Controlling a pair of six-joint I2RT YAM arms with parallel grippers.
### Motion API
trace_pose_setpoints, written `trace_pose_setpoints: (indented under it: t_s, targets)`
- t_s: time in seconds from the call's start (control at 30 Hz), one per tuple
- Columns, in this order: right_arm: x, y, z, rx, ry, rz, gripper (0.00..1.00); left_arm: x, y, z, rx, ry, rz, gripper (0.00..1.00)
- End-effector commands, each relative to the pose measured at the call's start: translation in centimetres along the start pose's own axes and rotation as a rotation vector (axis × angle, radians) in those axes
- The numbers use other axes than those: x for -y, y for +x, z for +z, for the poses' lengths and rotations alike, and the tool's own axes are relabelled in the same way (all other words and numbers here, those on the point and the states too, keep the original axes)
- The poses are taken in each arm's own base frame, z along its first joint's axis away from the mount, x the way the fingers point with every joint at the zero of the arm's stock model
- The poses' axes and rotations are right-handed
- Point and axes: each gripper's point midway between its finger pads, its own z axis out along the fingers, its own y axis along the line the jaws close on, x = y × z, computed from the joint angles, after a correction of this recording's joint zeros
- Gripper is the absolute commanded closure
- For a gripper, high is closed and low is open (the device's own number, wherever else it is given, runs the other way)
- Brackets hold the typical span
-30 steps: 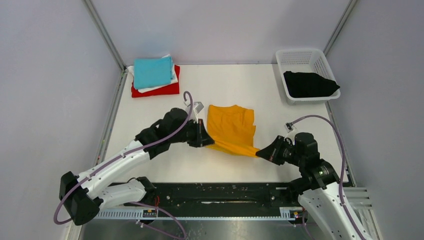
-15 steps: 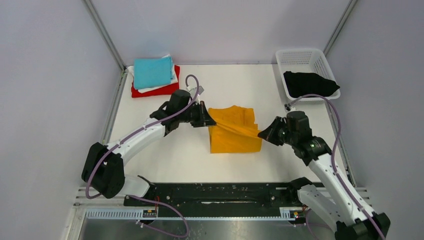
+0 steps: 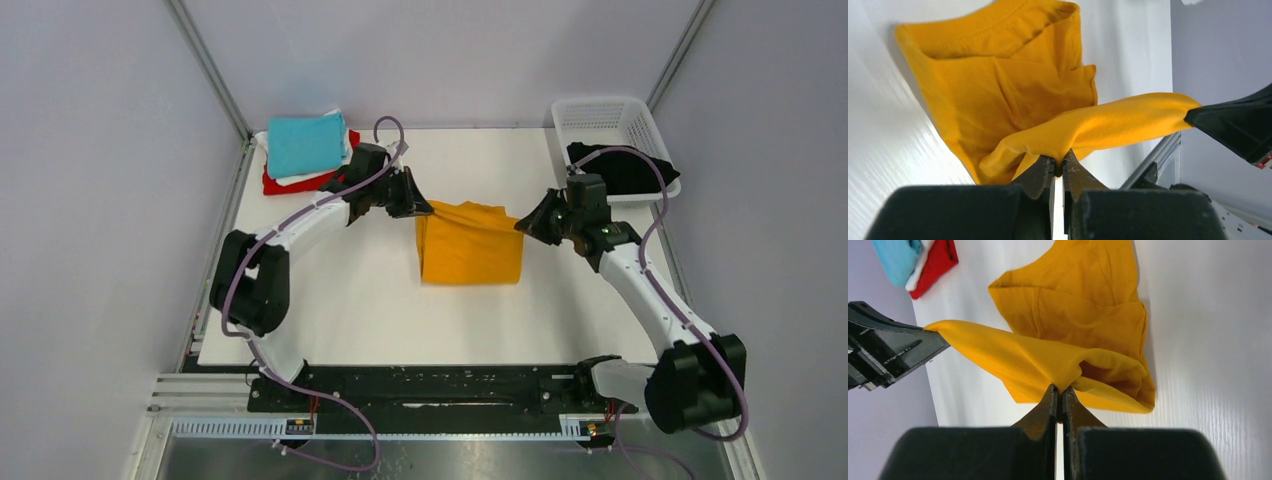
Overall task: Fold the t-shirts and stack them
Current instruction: Fold the long partially folded tshirt into a neat square, then put the neatly folded tshirt into the corner of the board with the left arm
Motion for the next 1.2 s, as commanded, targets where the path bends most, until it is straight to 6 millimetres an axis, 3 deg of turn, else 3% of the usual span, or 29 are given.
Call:
trace_pose_setpoints:
  t_s: [0.0, 0.13, 0.33, 0.47, 0.53, 0.57, 0.6, 0.67, 0.7, 0.73, 0.77, 0.8, 0.9, 1.0, 1.17]
  targets:
    - [-0.5, -4.0, 2.3, 0.051, -0.01, -0.02, 1.0, -2.7, -4.7, 1.4, 0.059, -0.049, -0.016, 1.0]
    - [-0.2, -6.1, 6.3, 0.019, -0.016, 0.011, 1.0, -4.5, -6.9, 3.0, 0.072, -0.082, -0.037, 1.0]
    - [-2.4, -9.2, 12.4, -0.037, -0.101, -0.039, 0.99, -8.5, -9.7, 4.7, 0.105, -0.2, -0.061, 1.0]
    - [-2.7, -10.6, 16.9, -0.071, -0.124, -0.022, 0.99, -11.3, -11.5, 5.0, 0.16, -0.287, -0.085, 1.0]
    - [-3.1, -11.7, 18.9, -0.076, -0.136, -0.018, 0.95, -13.1, -12.1, 5.3, 0.175, -0.328, -0.107, 0.97]
    - [-3.2, -11.8, 19.8, -0.088, -0.144, -0.018, 0.92, -13.5, -12.6, 5.4, 0.178, -0.324, -0.123, 0.9]
    - [-3.5, -12.3, 20.6, -0.098, -0.156, -0.018, 0.87, -13.8, -13.0, 5.5, 0.185, -0.313, -0.136, 0.86]
    - [-3.8, -13.1, 22.0, -0.113, -0.163, -0.026, 0.68, -13.8, -14.0, 5.8, 0.194, -0.278, -0.155, 0.77]
    - [-4.1, -13.4, 22.5, -0.125, -0.165, -0.028, 0.51, -13.4, -14.6, 5.6, 0.198, -0.259, -0.154, 0.67]
    - [-4.1, -13.4, 22.8, -0.148, -0.161, -0.027, 0.13, -12.9, -15.2, 5.3, 0.203, -0.246, -0.147, 0.41]
    - [-4.8, -13.6, 22.4, -0.159, -0.172, -0.038, 0.02, -12.5, -15.4, 4.9, 0.206, -0.245, -0.141, 0.06]
    - [-5.2, -13.7, 21.9, -0.162, -0.172, -0.048, 0.01, -11.9, -15.5, 4.4, 0.213, -0.243, -0.134, 0.02]
    - [-5.4, -13.8, 19.6, -0.135, -0.129, -0.106, 0.0, -11.4, -14.6, 3.0, 0.236, -0.242, -0.124, 0.01]
    - [-4.1, -12.5, 17.1, -0.099, -0.076, -0.124, 0.01, -12.5, -12.8, 2.7, 0.22, -0.273, -0.11, 0.01]
    - [-1.3, -8.4, 14.0, -0.063, -0.047, -0.09, 0.01, -13.6, -10.1, 5.5, 0.106, -0.271, -0.129, 0.01]
